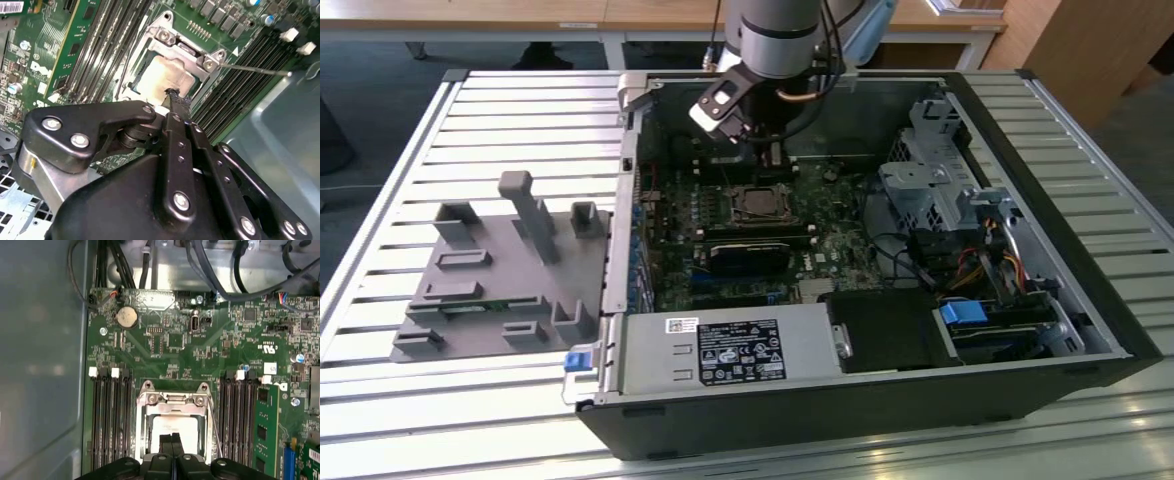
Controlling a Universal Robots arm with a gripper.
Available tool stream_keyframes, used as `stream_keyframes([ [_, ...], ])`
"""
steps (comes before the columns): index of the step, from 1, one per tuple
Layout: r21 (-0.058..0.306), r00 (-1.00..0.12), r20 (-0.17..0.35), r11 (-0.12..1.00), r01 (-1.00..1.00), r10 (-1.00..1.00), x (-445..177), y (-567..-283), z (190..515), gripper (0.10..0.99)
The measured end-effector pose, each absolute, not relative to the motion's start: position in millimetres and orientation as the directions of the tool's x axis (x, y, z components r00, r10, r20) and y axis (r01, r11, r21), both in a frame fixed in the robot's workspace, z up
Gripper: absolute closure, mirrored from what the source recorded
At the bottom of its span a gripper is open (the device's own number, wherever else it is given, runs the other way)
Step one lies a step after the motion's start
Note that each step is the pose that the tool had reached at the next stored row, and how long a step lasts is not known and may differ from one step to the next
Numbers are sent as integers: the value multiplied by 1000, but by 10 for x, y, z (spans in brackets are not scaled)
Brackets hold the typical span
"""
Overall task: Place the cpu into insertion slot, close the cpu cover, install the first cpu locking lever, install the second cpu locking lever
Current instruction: 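Close the cpu cover, then install the first cpu locking lever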
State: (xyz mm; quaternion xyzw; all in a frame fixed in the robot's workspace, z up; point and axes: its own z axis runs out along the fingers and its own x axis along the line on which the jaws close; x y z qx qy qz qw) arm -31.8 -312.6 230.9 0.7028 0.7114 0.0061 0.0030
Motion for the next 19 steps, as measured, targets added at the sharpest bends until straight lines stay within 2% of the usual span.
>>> stream_keyframes([
  [14, 13, -12, 4, 12, 1000, 1000, -362, -3126, 2352, 980],
  [19, 13, -12, 4, 12, 1000, 1000, -362, -3126, 2486, 980],
])
